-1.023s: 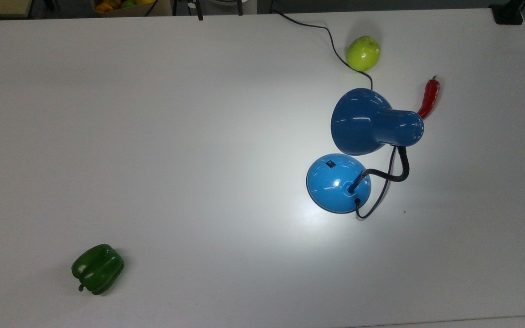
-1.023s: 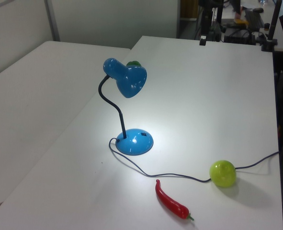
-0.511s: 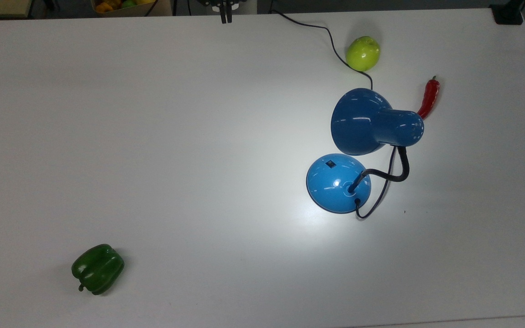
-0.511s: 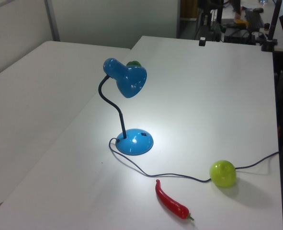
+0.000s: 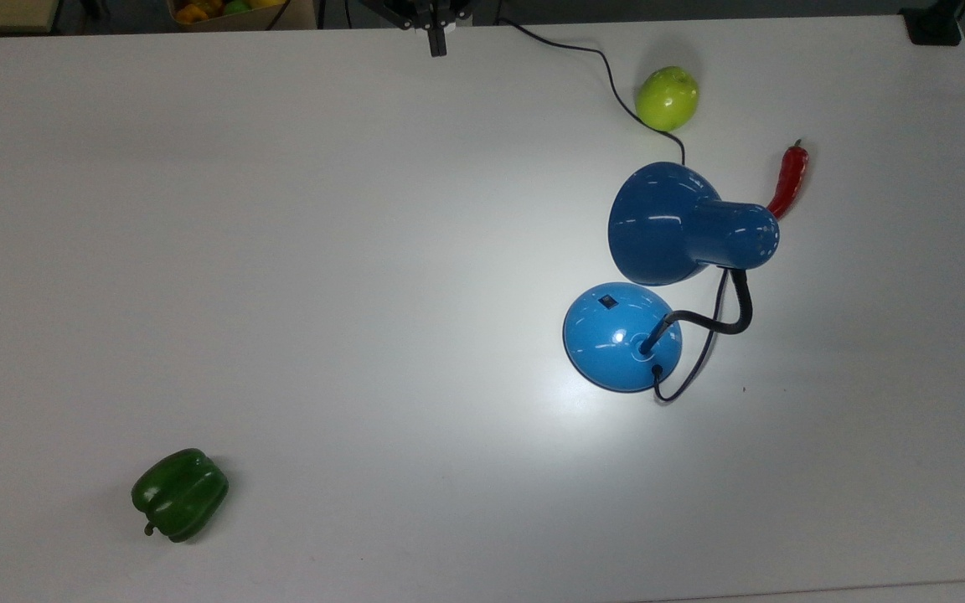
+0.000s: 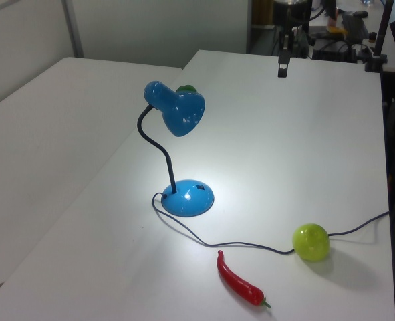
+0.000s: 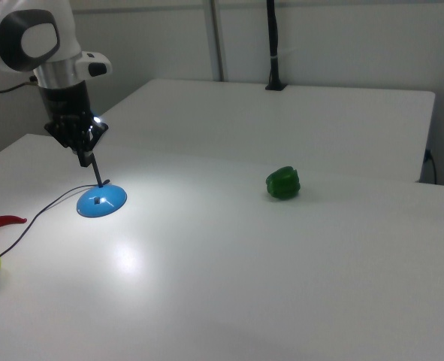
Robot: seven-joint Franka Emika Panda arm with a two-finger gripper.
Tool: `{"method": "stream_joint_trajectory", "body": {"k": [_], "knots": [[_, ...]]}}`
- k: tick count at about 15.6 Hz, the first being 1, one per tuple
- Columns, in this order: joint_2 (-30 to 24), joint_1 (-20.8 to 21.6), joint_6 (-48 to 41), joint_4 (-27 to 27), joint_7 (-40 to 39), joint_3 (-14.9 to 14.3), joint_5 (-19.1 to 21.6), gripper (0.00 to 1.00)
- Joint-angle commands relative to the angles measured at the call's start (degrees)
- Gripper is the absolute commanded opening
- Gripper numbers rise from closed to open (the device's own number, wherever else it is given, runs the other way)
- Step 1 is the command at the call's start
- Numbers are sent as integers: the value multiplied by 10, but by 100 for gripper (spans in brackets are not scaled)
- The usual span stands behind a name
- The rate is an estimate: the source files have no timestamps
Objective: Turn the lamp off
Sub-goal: 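Move the gripper toward the blue lamp's round base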
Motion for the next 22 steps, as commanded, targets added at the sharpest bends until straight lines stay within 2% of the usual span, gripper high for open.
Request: {"method": "stream_joint_trajectory", "body": {"k": [1, 4, 10, 17, 18, 20, 22], "knots": [[-10, 5, 14, -26, 2, 1, 9, 0], [-10, 5, 11, -40, 37, 21, 8, 0], [16, 17, 53, -65, 95, 24, 8, 0], [69, 23, 258, -114, 246, 48, 10, 0], [78, 23, 274, -114, 259, 53, 16, 0], [96, 23, 313, -114, 280, 54, 64, 0], [105, 27, 341, -114, 298, 55, 91, 0]]}}
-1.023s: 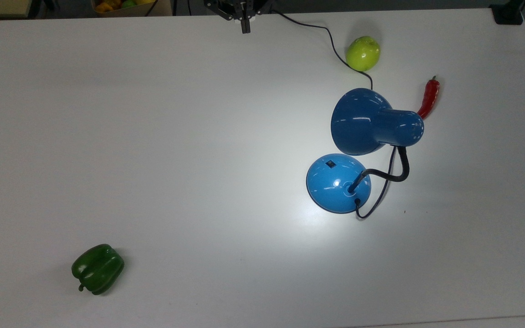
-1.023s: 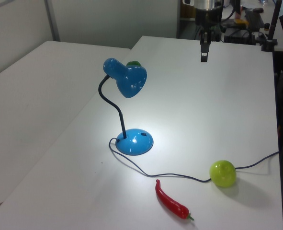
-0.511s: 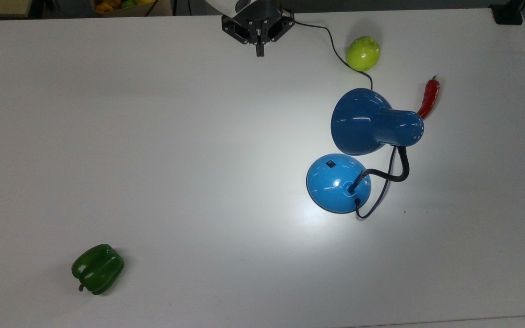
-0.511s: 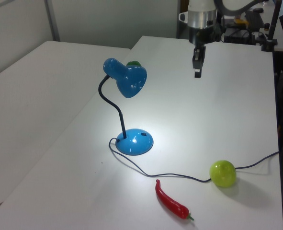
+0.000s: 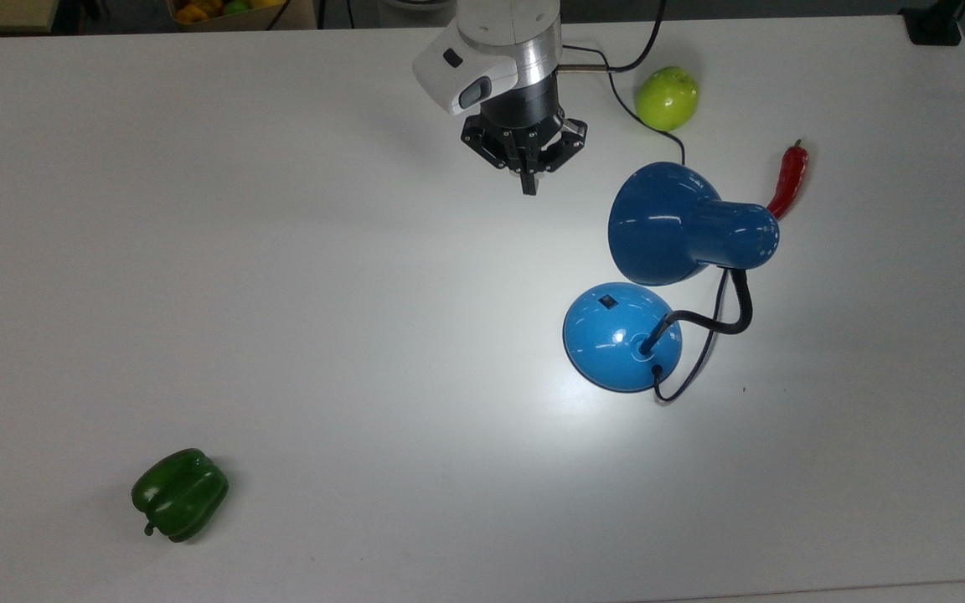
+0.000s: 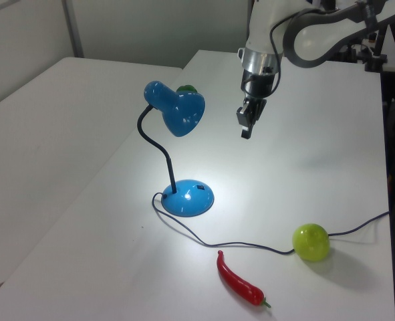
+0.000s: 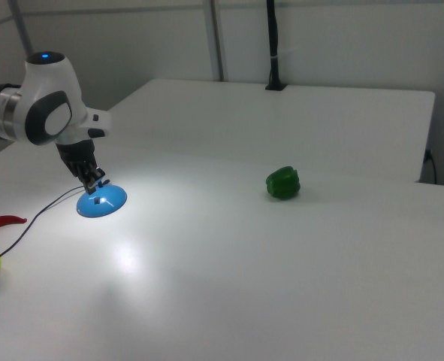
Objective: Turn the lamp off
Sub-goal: 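Move the gripper toward the blue lamp's round base, then lower the gripper onto the switch on the lamp base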
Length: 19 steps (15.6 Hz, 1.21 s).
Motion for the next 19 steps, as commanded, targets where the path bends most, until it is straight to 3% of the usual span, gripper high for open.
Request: {"method": "stream_joint_trajectory", "body": {"k": [1, 7, 19], "knots": [[15, 11, 58, -6, 49, 1, 52, 0], [58, 12, 151, -2, 125, 19, 100, 0], [121, 35, 286, -3, 129, 27, 158, 0]]}}
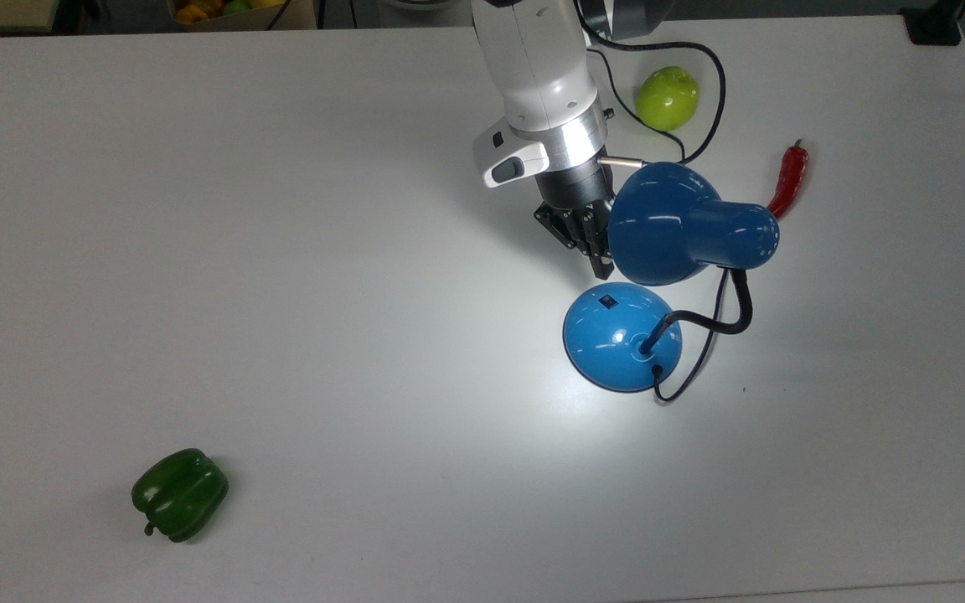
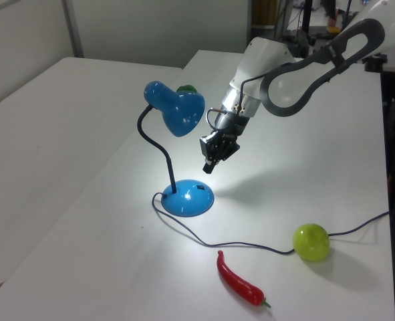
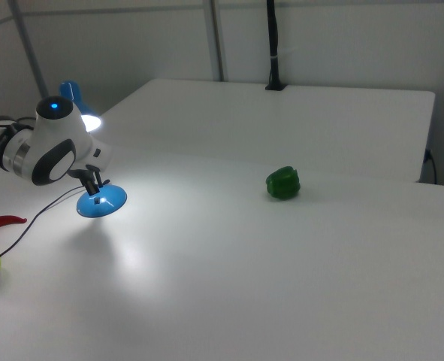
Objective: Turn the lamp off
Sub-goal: 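Lower the gripper onto the switch on the lamp base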
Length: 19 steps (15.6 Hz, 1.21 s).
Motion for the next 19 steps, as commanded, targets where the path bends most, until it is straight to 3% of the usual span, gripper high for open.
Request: {"method": "stream_joint_trajectory", "body": {"k": [1, 19], "knots": [[8, 5, 32, -3, 9, 0, 14, 0], [44, 10, 82, -1, 8, 8, 27, 0]]}}
